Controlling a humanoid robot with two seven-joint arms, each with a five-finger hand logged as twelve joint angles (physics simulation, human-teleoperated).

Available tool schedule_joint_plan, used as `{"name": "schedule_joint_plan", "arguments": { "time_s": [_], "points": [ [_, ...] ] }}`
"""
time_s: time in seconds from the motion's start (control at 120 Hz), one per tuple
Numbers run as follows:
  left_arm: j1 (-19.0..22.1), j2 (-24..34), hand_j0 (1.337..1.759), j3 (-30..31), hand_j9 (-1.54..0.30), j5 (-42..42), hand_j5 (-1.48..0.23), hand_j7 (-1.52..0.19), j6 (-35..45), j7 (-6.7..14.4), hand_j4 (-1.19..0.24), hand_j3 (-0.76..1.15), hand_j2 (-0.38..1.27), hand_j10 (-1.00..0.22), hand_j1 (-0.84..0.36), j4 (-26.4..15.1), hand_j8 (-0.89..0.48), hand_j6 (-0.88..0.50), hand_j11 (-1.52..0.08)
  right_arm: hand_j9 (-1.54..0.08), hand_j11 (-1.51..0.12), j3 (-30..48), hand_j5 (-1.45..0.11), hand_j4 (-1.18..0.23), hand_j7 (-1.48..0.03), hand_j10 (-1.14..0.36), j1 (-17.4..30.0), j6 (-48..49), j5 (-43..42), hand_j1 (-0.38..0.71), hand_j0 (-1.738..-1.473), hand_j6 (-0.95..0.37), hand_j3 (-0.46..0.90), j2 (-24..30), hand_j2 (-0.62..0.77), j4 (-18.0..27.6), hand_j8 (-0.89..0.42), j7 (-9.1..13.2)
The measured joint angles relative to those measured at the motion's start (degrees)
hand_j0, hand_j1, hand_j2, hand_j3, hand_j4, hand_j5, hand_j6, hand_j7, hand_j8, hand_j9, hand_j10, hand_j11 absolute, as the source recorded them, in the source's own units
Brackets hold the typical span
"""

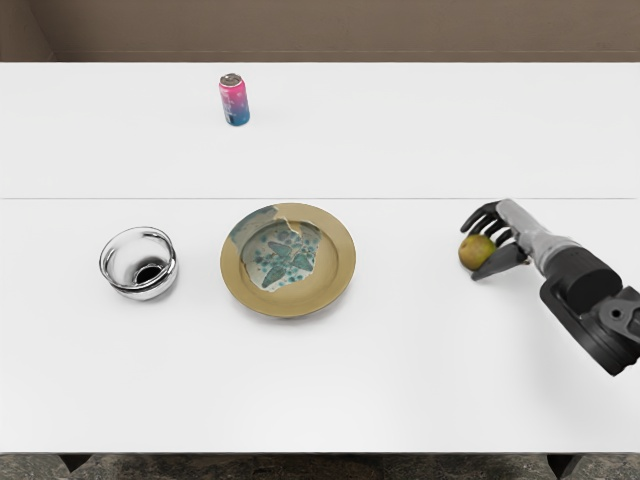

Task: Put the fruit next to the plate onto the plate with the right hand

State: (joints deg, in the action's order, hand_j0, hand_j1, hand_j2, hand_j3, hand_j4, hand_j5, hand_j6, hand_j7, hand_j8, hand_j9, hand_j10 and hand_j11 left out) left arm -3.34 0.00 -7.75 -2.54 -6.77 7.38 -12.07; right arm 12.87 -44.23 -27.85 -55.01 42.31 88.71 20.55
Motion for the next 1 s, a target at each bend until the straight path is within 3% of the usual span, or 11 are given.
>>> {"name": "schedule_joint_plan", "arguments": {
  "time_s": [0.367,0.725,1.0],
  "points": [
    [0.0,0.0,1.658,0.01,0.0,0.0,0.0,0.0,0.0,0.0,0.0,0.0,0.0,0.0,0.35,0.01,0.0,0.0,0.0,-0.89,-0.89,9.34,-0.88,-0.66,-0.87,-0.58,-0.48,14.37,4.01,0.17,-1.655,-0.55,0.0,-0.61,0.25,0.53,-0.5,0.03],
    [0.0,0.0,1.658,0.02,0.0,-0.01,0.0,0.0,0.0,0.0,0.0,0.0,0.0,0.0,0.35,0.01,0.0,0.0,0.0,-0.88,-0.87,16.9,-0.89,-0.66,-0.87,-0.58,-0.62,23.46,5.38,0.2,-1.656,-0.53,0.0,-7.5,0.29,0.75,-0.48,0.08],
    [0.0,0.0,1.658,0.02,0.0,-0.01,0.0,0.0,0.0,0.01,0.0,0.0,0.0,0.0,0.35,0.02,0.0,0.0,0.0,-0.88,-0.87,18.23,-0.89,-0.66,-0.87,-0.56,-1.73,25.44,5.75,0.23,-1.657,-0.51,0.0,-12.34,0.33,0.66,-0.46,0.09]
  ]
}}
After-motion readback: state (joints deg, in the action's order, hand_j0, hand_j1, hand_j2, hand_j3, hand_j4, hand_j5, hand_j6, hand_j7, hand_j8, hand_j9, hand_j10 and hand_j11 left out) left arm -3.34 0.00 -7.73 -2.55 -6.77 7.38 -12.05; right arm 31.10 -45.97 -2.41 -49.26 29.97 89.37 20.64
